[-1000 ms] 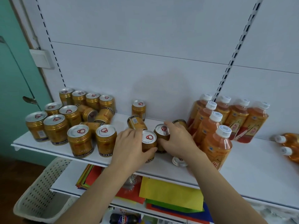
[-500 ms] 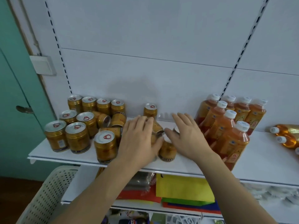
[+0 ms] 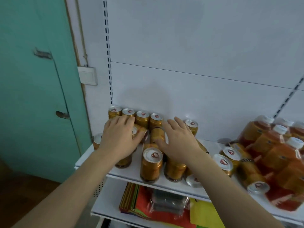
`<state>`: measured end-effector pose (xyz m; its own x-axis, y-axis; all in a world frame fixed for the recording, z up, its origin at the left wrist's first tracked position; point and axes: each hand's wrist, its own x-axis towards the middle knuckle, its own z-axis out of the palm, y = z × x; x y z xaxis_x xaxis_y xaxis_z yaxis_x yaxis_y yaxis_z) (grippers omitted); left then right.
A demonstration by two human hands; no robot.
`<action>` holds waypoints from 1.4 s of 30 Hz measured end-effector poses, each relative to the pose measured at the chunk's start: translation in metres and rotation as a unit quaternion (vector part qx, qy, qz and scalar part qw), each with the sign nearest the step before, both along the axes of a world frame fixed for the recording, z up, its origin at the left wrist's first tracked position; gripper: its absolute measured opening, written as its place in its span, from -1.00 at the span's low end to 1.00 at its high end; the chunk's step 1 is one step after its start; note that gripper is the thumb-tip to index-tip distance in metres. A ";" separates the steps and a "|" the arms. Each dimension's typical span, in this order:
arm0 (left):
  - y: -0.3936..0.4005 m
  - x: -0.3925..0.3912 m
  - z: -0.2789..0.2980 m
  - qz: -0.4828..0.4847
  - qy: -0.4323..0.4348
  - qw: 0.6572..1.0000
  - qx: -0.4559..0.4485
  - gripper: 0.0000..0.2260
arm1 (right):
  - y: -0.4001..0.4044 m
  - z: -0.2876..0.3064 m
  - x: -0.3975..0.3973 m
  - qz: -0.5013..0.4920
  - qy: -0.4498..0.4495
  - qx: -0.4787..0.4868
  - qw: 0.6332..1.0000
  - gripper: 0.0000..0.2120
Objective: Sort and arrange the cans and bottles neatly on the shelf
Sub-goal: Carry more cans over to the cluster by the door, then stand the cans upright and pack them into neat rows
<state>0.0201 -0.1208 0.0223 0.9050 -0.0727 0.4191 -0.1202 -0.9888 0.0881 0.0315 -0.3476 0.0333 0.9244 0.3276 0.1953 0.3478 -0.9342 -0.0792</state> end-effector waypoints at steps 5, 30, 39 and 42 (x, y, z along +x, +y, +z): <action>0.043 0.033 -0.002 0.047 0.056 0.997 -0.019 -0.34 | 0.026 -0.004 0.048 0.040 0.012 -0.003 0.999 -0.26; 0.105 0.136 -0.015 -0.222 0.272 0.926 -0.140 -0.58 | 0.065 -0.003 0.091 0.019 0.097 -0.082 0.992 -0.50; 0.101 0.139 -0.024 -0.260 0.289 0.914 -0.116 -0.62 | 0.083 -0.021 0.091 -0.015 0.054 -0.202 0.978 -0.61; 0.099 0.138 -0.023 -0.257 0.286 0.916 -0.112 -0.62 | 0.085 -0.025 0.095 -0.014 0.055 -0.182 0.982 -0.69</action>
